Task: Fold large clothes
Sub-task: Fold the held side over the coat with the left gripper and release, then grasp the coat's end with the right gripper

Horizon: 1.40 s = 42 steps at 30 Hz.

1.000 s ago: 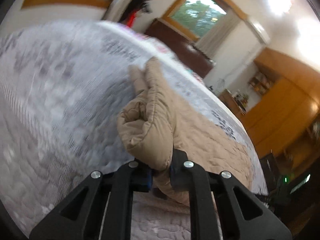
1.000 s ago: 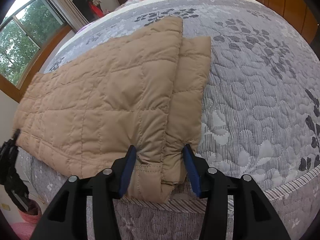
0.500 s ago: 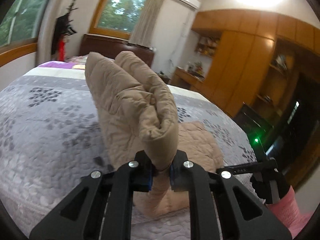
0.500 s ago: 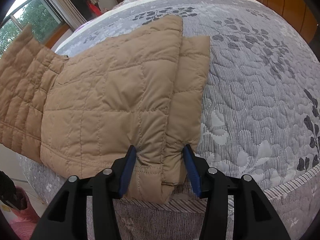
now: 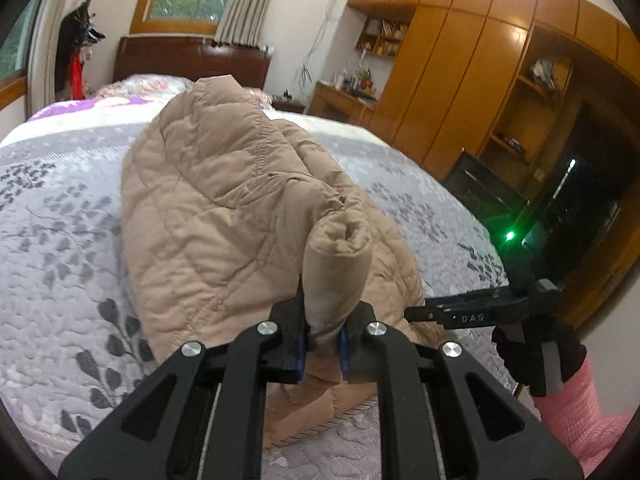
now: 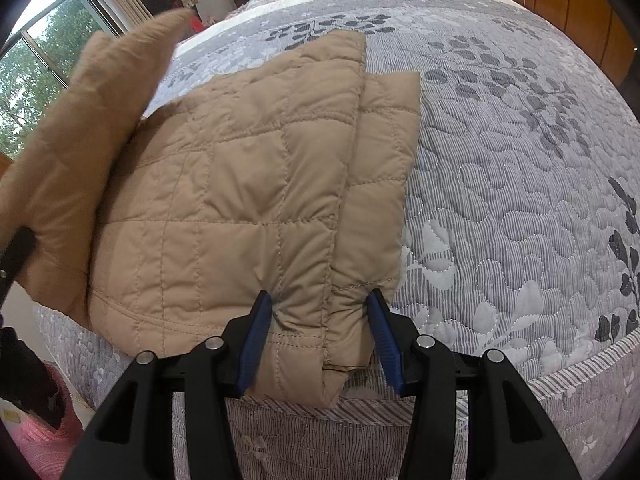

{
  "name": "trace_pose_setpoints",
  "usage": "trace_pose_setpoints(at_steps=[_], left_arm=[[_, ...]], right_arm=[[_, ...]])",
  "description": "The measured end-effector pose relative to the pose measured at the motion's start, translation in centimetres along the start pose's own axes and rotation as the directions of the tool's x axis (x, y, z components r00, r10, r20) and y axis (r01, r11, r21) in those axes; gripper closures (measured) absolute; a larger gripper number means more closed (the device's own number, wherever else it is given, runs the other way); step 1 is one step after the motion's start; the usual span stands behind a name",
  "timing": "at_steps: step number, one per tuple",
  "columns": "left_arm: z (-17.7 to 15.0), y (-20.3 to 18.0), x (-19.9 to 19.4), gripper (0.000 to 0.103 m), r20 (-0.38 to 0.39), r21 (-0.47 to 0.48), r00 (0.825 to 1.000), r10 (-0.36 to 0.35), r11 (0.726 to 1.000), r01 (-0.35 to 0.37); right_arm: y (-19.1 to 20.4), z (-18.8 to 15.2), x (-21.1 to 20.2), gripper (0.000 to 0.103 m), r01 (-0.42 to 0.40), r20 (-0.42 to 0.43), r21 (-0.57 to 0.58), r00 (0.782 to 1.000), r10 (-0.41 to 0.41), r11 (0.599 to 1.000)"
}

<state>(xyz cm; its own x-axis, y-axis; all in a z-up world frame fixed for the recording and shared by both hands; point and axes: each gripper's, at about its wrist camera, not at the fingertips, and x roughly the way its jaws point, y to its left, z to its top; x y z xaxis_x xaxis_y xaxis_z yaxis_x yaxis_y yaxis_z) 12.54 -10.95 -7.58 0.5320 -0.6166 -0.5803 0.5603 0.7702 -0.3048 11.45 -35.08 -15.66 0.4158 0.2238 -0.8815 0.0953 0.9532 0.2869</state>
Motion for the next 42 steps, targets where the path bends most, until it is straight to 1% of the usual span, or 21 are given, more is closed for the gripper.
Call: trace_pose_setpoints(at_steps=[5,10,16,23,30,33,34,37,39,41,42], left_arm=[[-0.6,-0.1,2.2,0.092,-0.053,0.009,0.999,-0.009,1.000,0.009],[-1.3,0.0,3.7,0.092,-0.091,0.016,0.996,-0.016,1.000,0.018],[-2.8,0.6,6.3,0.091,-0.154,0.013,0.987,-0.041,0.999,0.044],[-3.6,1.1,7.2,0.089,-0.161,0.022,0.985,-0.053,0.998,0.057],[-3.8,0.8,7.0,0.088,-0.149,0.048,0.988,-0.038,0.998,0.046],[-3.3,0.9,6.3,0.085,-0.151,0.018,0.986,-0.074,0.997,0.077],[-3.1,1.2,5.9,0.084,-0.157,-0.004,0.983,-0.097,0.995,0.097],[-2.7,2.0,4.4,0.076,-0.158,-0.050,0.977,-0.144,0.989,0.138],[-2.6,2.3,3.2,0.067,-0.153,-0.080,0.972,-0.179,0.982,0.169],[-2.4,2.7,2.0,0.061,-0.150,-0.111,0.964,-0.218,0.973,0.202],[-2.3,3.0,1.4,0.061,-0.145,-0.132,0.961,-0.236,0.967,0.217]], right_arm=[[0.0,0.0,0.0,0.053,0.001,-0.001,-0.001,1.000,-0.001,1.000],[-0.1,-0.1,0.0,0.052,0.001,-0.001,-0.001,1.000,-0.001,1.000],[-0.2,0.0,0.1,0.048,0.003,-0.002,-0.001,1.000,-0.003,1.000],[-0.3,0.2,0.2,0.046,0.002,-0.002,0.000,1.000,-0.002,1.000],[-0.3,0.1,0.4,0.044,0.009,-0.008,-0.001,1.000,-0.010,1.000],[-0.3,0.4,0.5,0.044,0.011,-0.013,-0.001,1.000,-0.011,1.000],[-0.4,0.5,0.4,0.044,0.011,-0.014,0.001,1.000,-0.011,1.000],[-0.3,0.6,-0.2,0.044,0.019,-0.008,-0.001,1.000,-0.019,1.000],[-0.3,0.7,-0.7,0.044,0.025,0.005,-0.005,1.000,-0.025,1.000],[-0.1,0.7,-1.3,0.044,0.038,0.019,-0.011,0.999,-0.038,0.999],[0.0,0.8,-1.7,0.044,0.048,0.027,-0.016,0.999,-0.047,0.999]])
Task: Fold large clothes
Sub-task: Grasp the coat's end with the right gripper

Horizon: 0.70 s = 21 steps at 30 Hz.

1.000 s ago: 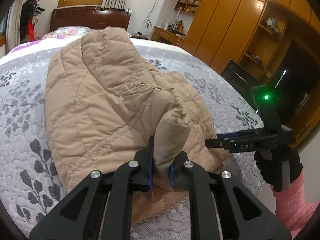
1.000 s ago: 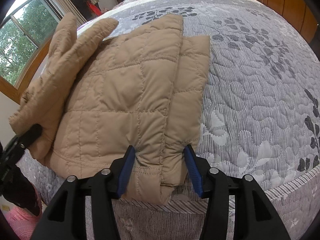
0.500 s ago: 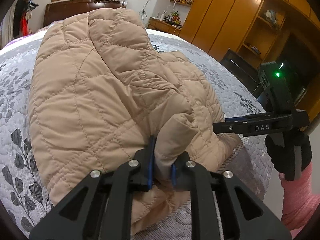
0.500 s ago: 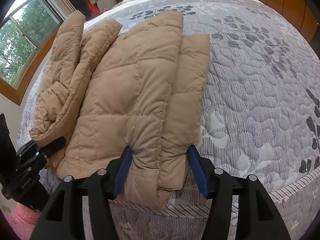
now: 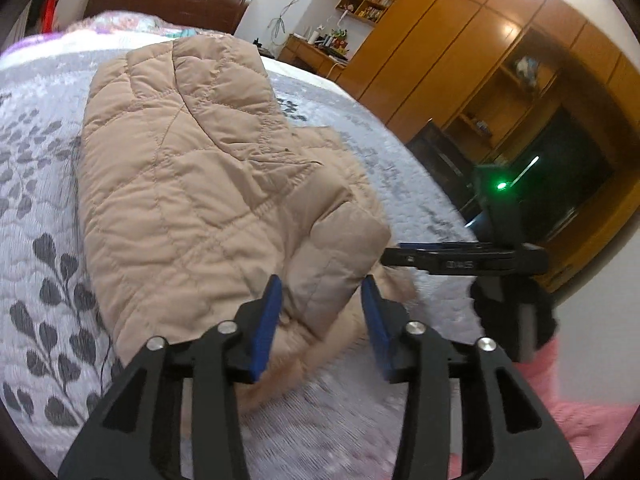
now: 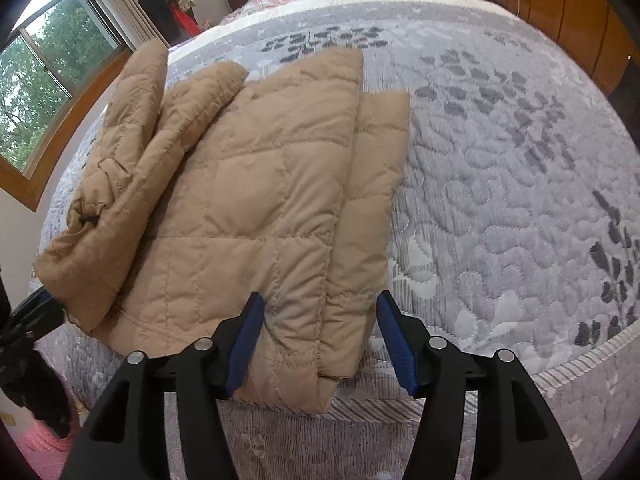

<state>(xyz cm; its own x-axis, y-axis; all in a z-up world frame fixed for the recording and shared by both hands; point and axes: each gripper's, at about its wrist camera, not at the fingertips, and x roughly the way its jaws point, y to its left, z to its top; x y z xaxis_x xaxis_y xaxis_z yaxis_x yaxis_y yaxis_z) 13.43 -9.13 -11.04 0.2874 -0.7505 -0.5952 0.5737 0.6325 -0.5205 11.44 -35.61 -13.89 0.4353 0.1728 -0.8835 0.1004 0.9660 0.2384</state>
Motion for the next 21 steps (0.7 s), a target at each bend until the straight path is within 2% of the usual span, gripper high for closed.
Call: trace_pose_setpoints(at_steps=[2,4,6,8,11,13,16,18,21], left_arm=[[0.2,0.3,-1.3,0.061,0.015,-0.030,1.000,-0.012,0.999,0.012],[0.7,0.8,-2.7,0.061,0.047,-0.052,0.999,0.008,0.999,-0.006],[1.3,1.5,-4.3,0.061,0.083,-0.070,0.991,0.103,0.993,-0.098],[1.8,2.2,-5.0,0.061,0.099,-0.084,0.973,0.209,0.976,-0.202],[2.6,3.9,-5.0,0.061,0.074,-0.109,0.930,0.359,0.930,-0.350],[3.0,5.2,-4.8,0.061,0.042,-0.128,0.914,0.403,0.910,-0.395],[3.5,6.8,-4.2,0.061,0.011,-0.140,0.896,0.444,0.888,-0.438],[3.3,7.6,-4.2,0.061,0.001,-0.147,0.895,0.447,0.885,-0.442],[3.4,8.1,-3.9,0.061,-0.003,-0.150,0.891,0.455,0.880,-0.450]], right_arm=[[0.2,0.2,-0.7,0.044,0.008,0.015,-0.007,1.000,-0.008,1.000],[0.7,0.5,-1.7,0.044,0.014,0.037,-0.015,0.999,-0.013,1.000],[1.2,0.8,-2.5,0.044,0.021,0.055,-0.025,0.998,-0.019,0.999],[2.1,1.5,-3.4,0.044,0.022,0.074,-0.050,0.997,-0.019,0.998],[3.4,2.6,-4.3,0.044,-0.006,0.082,-0.079,0.997,0.013,0.997],[4.1,3.3,-4.5,0.041,-0.048,0.070,-0.086,0.996,0.054,0.995],[5.4,4.1,-4.7,0.035,-0.125,0.052,-0.088,0.990,0.130,0.988],[6.4,4.7,-4.8,0.032,-0.176,0.040,-0.092,0.983,0.181,0.980],[7.6,5.3,-4.7,0.027,-0.210,0.025,-0.093,0.977,0.213,0.973]])
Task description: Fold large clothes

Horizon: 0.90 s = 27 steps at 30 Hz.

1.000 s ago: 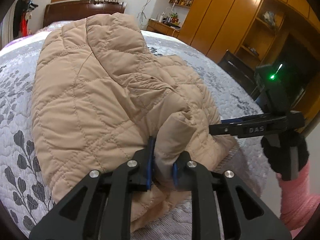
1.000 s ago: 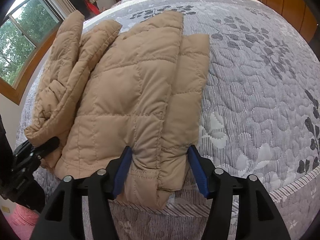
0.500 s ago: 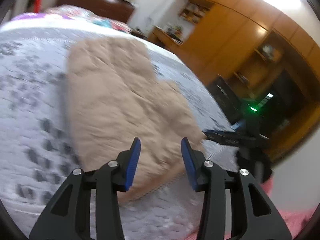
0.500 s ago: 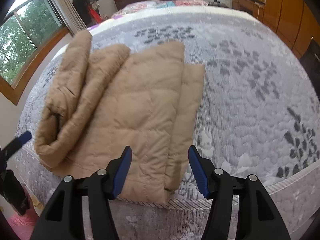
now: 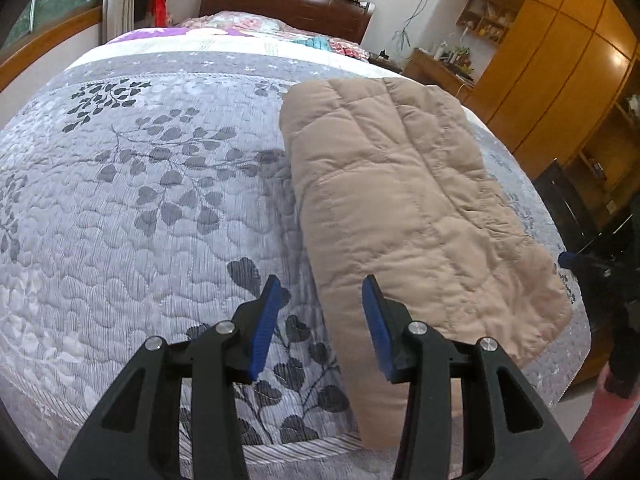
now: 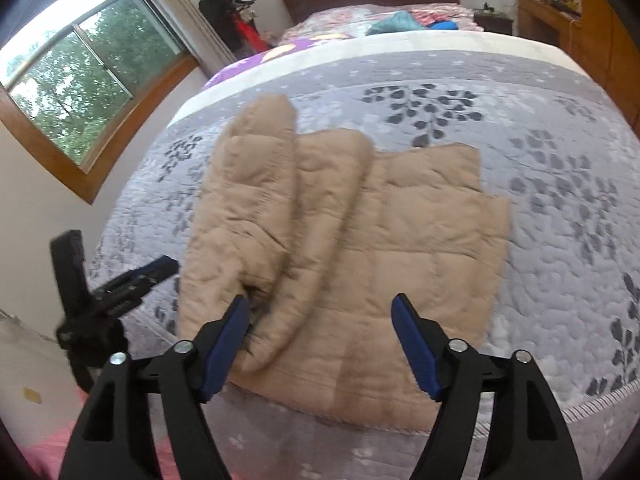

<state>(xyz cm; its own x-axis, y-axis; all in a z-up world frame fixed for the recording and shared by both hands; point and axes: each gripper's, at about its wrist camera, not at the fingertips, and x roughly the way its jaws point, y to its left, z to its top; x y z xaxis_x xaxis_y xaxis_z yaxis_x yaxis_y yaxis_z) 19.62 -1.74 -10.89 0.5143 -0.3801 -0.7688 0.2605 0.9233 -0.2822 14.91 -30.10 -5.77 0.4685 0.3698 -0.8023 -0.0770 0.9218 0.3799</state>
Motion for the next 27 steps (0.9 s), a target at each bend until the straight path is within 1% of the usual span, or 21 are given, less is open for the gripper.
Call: trace_pose_setpoints(at_steps=[6,12,15,17,18,21,23,27], left_arm=[[0.1,0.9,0.0,0.061,0.016,-0.018,1.000,0.009,1.000,-0.009],[-0.2,1.2,0.1,0.061,0.003,-0.033,1.000,-0.012,0.999,0.012],[-0.3,1.1,0.7,0.061,-0.010,-0.033,1.000,-0.015,0.999,0.015],[-0.3,1.0,1.2,0.061,-0.021,-0.032,1.000,-0.020,0.999,0.020],[-0.3,0.9,1.3,0.061,-0.025,-0.031,0.999,-0.022,0.999,0.021],[-0.3,0.8,1.8,0.060,-0.033,-0.027,0.999,-0.021,0.999,0.020],[-0.4,0.9,1.9,0.060,-0.035,-0.029,0.999,-0.019,0.999,0.018],[-0.5,1.2,2.1,0.060,-0.042,-0.044,0.999,-0.018,0.999,0.016]], right_arm=[[1.6,1.5,2.2,0.025,-0.055,-0.065,-0.007,0.996,0.054,0.998],[1.6,2.6,5.7,0.024,-0.067,-0.140,0.019,0.988,0.069,0.998],[1.7,2.6,7.0,0.025,-0.059,-0.165,0.019,0.984,0.061,0.998],[1.6,2.5,7.8,0.032,-0.047,-0.179,0.023,0.983,0.051,0.999],[1.5,2.4,8.5,0.040,-0.052,-0.195,0.026,0.979,0.056,0.998],[1.4,2.1,9.4,0.051,-0.056,-0.200,0.019,0.978,0.059,0.998],[1.6,1.9,9.7,0.053,-0.049,-0.194,-0.003,0.980,0.047,0.999],[2.5,1.3,10.6,0.056,-0.003,-0.187,-0.061,0.982,-0.009,0.998]])
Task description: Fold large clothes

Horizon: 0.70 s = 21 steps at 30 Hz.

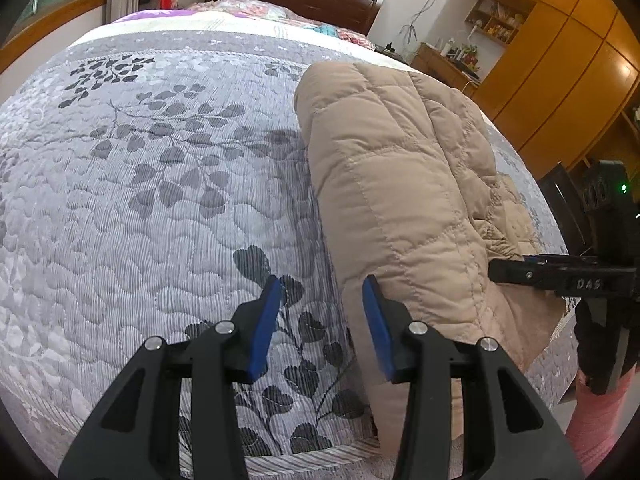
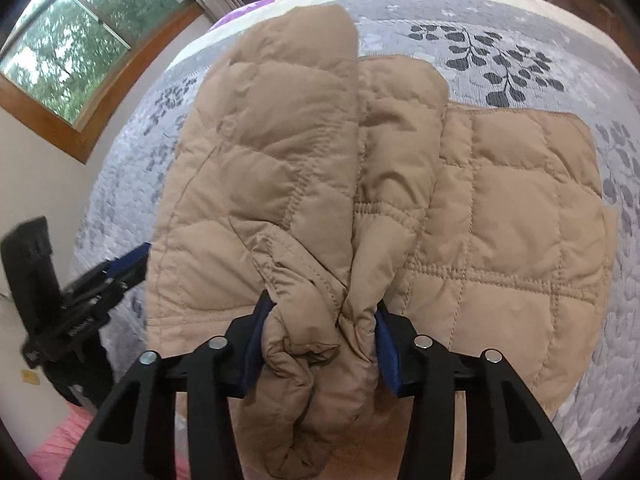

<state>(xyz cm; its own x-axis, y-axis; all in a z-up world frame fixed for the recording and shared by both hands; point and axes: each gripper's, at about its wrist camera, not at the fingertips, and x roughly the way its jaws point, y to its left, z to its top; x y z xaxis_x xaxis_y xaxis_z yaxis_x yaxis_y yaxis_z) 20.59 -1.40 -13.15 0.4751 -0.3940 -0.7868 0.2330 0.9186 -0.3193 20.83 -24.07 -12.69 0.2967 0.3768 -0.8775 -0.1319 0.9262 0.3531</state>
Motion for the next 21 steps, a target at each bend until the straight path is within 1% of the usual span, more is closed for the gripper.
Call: trace_pose_setpoints(at_steps=[2,4,7,9,15,21], left_arm=[[0.0,0.2,0.1,0.060,-0.004,-0.008,1.000,-0.003,1.000,0.003],[-0.1,0.4,0.2,0.060,-0.010,-0.015,1.000,-0.005,1.000,0.005],[-0.3,0.6,0.0,0.060,-0.011,-0.026,1.000,-0.015,1.000,0.014],[-0.4,0.6,-0.3,0.060,-0.005,-0.033,1.000,-0.023,0.999,0.023],[-0.1,0.2,-1.8,0.059,0.033,-0.030,0.999,-0.037,0.999,0.038],[0.0,-1.7,-2.9,0.059,0.047,-0.004,0.996,-0.077,0.997,0.077]], right_arm=[[0.5,-0.1,0.3,0.059,0.030,0.008,-0.029,1.000,-0.030,0.999],[1.0,-0.1,0.0,0.066,0.041,0.015,-0.039,0.999,-0.040,0.998],[1.5,-0.1,-0.9,0.074,0.042,0.036,-0.058,0.999,-0.040,0.997],[1.9,-0.1,-1.9,0.076,0.030,0.055,-0.068,0.998,-0.026,0.997],[3.0,-0.2,-6.0,0.079,-0.006,0.123,-0.116,0.992,0.020,0.993],[4.4,-0.6,-9.2,0.080,0.015,0.184,-0.164,0.983,0.016,0.986]])
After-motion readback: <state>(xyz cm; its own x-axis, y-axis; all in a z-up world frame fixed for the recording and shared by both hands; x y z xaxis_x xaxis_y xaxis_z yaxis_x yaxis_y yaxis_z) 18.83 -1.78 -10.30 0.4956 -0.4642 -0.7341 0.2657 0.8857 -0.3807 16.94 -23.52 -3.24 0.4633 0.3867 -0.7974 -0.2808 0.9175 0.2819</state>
